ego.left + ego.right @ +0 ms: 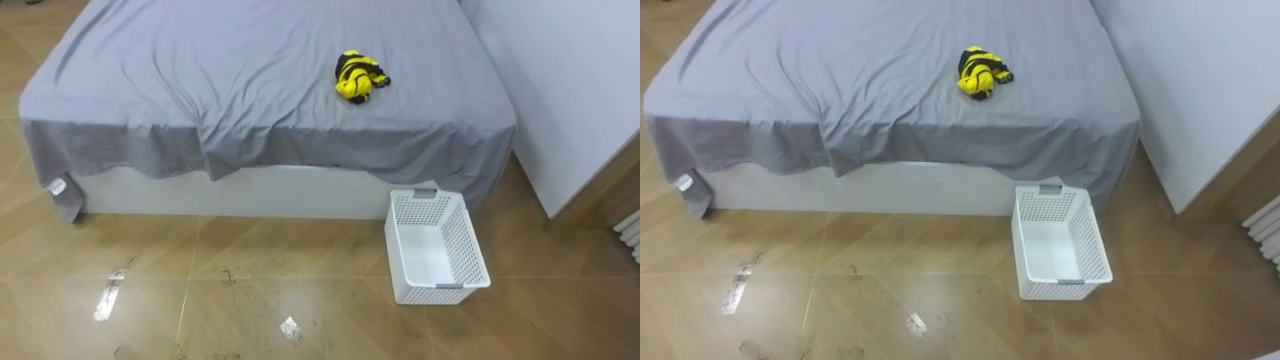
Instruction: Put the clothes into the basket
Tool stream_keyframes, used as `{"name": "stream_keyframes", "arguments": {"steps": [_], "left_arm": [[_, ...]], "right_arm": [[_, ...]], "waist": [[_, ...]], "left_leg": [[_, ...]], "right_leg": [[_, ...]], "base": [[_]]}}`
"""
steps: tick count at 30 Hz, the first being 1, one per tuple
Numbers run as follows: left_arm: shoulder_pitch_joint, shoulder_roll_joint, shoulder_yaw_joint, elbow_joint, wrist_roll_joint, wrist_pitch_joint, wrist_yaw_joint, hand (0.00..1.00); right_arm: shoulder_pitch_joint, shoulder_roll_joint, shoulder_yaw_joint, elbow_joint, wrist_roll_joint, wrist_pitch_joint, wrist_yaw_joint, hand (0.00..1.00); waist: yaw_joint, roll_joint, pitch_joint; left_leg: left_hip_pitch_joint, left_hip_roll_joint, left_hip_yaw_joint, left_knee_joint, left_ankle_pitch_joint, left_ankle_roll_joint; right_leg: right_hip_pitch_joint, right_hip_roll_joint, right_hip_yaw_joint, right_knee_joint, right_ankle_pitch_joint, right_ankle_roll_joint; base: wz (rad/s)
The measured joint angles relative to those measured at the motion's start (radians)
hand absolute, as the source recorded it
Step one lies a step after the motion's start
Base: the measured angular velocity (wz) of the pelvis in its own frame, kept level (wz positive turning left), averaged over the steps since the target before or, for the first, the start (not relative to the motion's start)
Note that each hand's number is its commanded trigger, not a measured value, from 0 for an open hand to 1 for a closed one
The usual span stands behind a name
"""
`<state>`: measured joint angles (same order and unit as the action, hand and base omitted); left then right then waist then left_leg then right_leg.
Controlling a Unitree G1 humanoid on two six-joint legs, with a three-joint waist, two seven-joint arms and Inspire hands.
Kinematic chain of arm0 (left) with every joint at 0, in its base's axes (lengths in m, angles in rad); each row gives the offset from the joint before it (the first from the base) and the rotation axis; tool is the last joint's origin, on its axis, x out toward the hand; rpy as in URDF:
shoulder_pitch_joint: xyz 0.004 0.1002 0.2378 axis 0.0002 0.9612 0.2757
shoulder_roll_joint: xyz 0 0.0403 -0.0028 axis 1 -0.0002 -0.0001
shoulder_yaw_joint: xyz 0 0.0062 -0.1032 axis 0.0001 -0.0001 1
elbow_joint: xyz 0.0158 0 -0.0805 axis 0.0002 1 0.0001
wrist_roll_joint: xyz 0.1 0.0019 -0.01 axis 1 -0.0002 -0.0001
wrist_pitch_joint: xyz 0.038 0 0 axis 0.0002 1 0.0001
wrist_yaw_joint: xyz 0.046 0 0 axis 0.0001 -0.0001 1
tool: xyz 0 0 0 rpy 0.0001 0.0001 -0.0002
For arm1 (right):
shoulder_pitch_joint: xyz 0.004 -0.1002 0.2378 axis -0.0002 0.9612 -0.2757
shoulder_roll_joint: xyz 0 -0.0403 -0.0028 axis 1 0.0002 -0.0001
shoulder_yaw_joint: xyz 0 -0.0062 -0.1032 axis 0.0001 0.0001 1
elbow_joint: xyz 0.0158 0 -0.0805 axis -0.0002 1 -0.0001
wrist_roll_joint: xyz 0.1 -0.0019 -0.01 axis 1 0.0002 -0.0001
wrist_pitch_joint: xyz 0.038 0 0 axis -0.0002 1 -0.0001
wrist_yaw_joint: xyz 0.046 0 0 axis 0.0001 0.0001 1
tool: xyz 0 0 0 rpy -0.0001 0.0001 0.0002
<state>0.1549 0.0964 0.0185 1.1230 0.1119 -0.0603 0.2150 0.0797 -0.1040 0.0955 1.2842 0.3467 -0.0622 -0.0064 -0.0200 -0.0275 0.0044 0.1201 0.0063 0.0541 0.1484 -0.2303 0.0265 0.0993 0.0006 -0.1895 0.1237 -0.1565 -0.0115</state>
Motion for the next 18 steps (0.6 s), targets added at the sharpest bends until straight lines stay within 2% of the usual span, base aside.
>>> {"name": "stream_keyframes", "arguments": {"steps": [3,6,8,9,11,12,13,14,15,16,17,18], "left_arm": [[0.006,0.003,0.012,-0.004,-0.002,0.0,0.0,0.0],[0.008,0.006,0.023,-0.008,-0.026,-0.002,0.0,0.0],[0.016,0.006,0.028,-0.03,-0.056,-0.004,0.0,0.0],[0.015,0.006,0.039,-0.04,-0.07,-0.005,0.0,0.0],[0.014,0.007,0.043,-0.047,-0.101,-0.01,0.0,0.0],[0.013,0.005,0.048,-0.051,-0.118,-0.02,0.0,0.0],[0.014,0.005,0.048,-0.054,-0.132,-0.033,0.0,0.0],[0.012,0.005,0.045,-0.06,-0.145,-0.039,0.0,0.0],[0.012,0.005,0.031,-0.074,-0.172,-0.052,0.002,0.0],[0.013,0.003,0.014,-0.078,-0.199,-0.062,0.008,0.0],[0.015,0.0,0.014,-0.077,-0.205,-0.064,0.012,0.0],[0.024,-0.004,0.02,-0.072,-0.22,-0.066,0.018,0.0]], "right_arm": [[-0.005,0.0,-0.001,-0.001,0.005,0.004,0.014,0.0],[-0.01,0.0,0.0,-0.001,0.007,0.016,0.026,0.0],[-0.01,0.0,0.001,-0.002,0.013,0.017,0.034,0.0],[-0.009,0.0,0.0,-0.001,0.013,0.014,0.042,0.0],[-0.003,-0.001,0.001,-0.004,0.015,0.002,0.049,0.0],[0.005,-0.003,-0.001,-0.004,0.019,-0.006,0.052,0.0],[0.013,-0.005,-0.002,-0.004,0.031,-0.007,0.051,0.0],[0.015,-0.006,0.0,-0.004,0.039,-0.007,0.049,0.0],[0.014,-0.01,0.0,-0.005,0.047,-0.005,0.043,0.0],[0.013,-0.015,0.0,-0.005,0.045,0.0,0.042,0.0],[0.012,-0.017,0.001,-0.005,0.042,0.001,0.042,0.0],[0.012,-0.016,0.0,-0.005,0.042,0.005,0.043,0.0]], "waist": [[0.0,-0.001,0.0005],[0.009,-0.005,-0.0008],[0.01,-0.005,-0.0001],[0.012,-0.01,-0.0006],[0.021,-0.009,0.001],[0.02,-0.014,0.0084],[0.02,-0.012,0.007],[0.02,-0.013,0.0069],[0.024,-0.016,0.0063],[0.028,-0.021,0.0027],[0.033,-0.017,0.0046],[0.048,-0.013,0.0046]], "left_leg": [[-0.01,0.011,0.004,0.02,-0.01,0.002],[-0.035,0.026,0.013,0.094,-0.045,-0.007],[-0.065,0.038,0.014,0.182,-0.079,-0.018],[-0.098,0.044,0.032,0.262,-0.088,-0.025],[-0.166,0.059,0.05,0.403,-0.087,-0.026],[-0.235,0.072,0.047,0.537,-0.071,-0.027],[-0.284,0.06,0.043,0.565,-0.075,-0.025],[-0.31,0.05,0.043,0.537,-0.075,-0.023],[-0.366,0.021,0.046,0.442,-0.063,-0.026],[-0.415,-0.004,0.035,0.309,-0.016,-0.034],[-0.434,-0.006,0.035,0.264,0.039,-0.03],[-0.45,-0.004,0.035,0.193,0.127,-0.034]], "right_leg": [[-0.013,0.002,0.001,0.02,-0.01,-0.006],[-0.027,0.011,0.002,0.048,-0.031,-0.017],[-0.037,0.015,0.007,0.082,-0.062,-0.027],[-0.046,0.018,0.018,0.105,-0.08,-0.035],[-0.041,0.021,0.025,0.112,-0.088,-0.044],[-0.024,0.024,0.026,0.116,-0.095,-0.051],[-0.013,0.016,0.027,0.119,-0.108,-0.049],[-0.011,0.009,0.027,0.123,-0.116,-0.047],[-0.014,-0.008,0.029,0.132,-0.134,-0.034],[-0.016,-0.021,0.037,0.134,-0.149,-0.02],[-0.012,-0.028,0.039,0.134,-0.155,-0.016],[-0.001,-0.045,0.047,0.131,-0.167,-0.006]], "base": [[-0.01],[-0.07],[-0.02],[-0.08],[-0.05],[0.1],[0.13],[0.05],[-0.09],[-0.22],[-0.49],[-0.48]]}}
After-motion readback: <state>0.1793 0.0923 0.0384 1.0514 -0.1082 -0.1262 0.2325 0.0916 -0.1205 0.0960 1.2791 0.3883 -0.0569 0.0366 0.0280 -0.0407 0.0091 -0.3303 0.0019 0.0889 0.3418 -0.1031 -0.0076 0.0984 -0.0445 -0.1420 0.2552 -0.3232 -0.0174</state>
